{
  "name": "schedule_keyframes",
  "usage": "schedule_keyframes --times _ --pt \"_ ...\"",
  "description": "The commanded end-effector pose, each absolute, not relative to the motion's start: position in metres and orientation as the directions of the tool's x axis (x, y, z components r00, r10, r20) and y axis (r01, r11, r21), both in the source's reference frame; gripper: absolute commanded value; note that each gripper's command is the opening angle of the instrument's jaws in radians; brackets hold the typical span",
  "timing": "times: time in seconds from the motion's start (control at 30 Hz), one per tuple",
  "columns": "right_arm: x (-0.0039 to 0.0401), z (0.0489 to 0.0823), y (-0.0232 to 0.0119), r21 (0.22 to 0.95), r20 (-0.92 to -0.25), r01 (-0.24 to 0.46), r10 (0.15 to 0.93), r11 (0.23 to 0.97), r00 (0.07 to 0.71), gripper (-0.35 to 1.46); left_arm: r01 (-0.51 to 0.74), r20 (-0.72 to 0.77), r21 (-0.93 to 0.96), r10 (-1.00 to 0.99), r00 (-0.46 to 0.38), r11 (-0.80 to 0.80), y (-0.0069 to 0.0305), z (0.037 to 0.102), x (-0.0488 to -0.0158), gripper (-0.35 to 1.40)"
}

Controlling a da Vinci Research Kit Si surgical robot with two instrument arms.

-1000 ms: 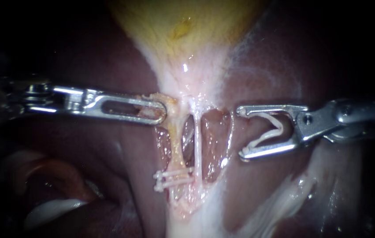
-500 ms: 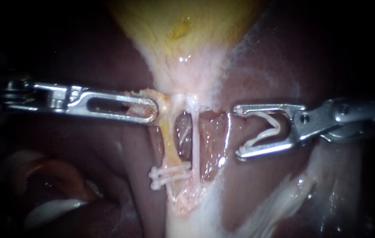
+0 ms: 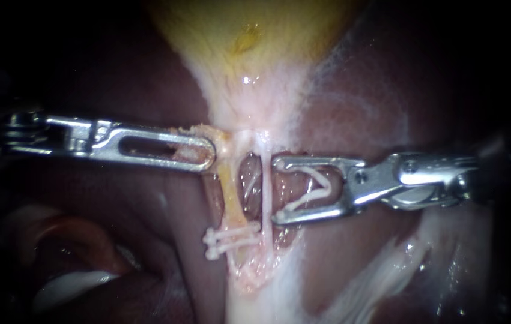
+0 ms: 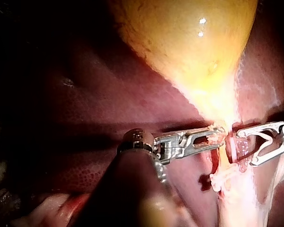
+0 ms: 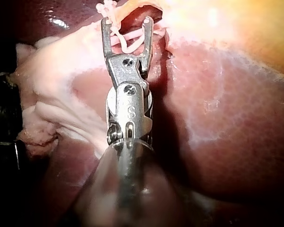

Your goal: Clipping third clip left tube

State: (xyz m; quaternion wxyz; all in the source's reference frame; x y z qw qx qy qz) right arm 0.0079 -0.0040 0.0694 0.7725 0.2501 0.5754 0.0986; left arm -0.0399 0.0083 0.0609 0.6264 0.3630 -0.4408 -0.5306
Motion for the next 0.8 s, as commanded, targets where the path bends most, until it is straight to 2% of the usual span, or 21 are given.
schedule_keyframes --times 0.03,0.43,0.8 --pt "0.0081 0.0696 -0.0042 0.505 -0.837 0.136 0.445 0.852 0.319 0.49 0.345 0.167 0.922 -0.985 0.048 0.173 0.0083 0.0609 -0.0399 -0.35" --pt "0.0115 0.0712 -0.0049 0.535 -0.82 0.137 0.473 0.834 0.321 0.49 0.346 0.167 0.922 -0.985 0.047 0.173 0.0081 0.0606 -0.0402 -0.35" --pt "0.0127 0.0723 -0.0051 0.553 -0.81 0.143 0.489 0.821 0.323 0.49 0.345 0.167 0.922 -0.985 0.048 0.173 0.0079 0.0604 -0.0405 -0.35"
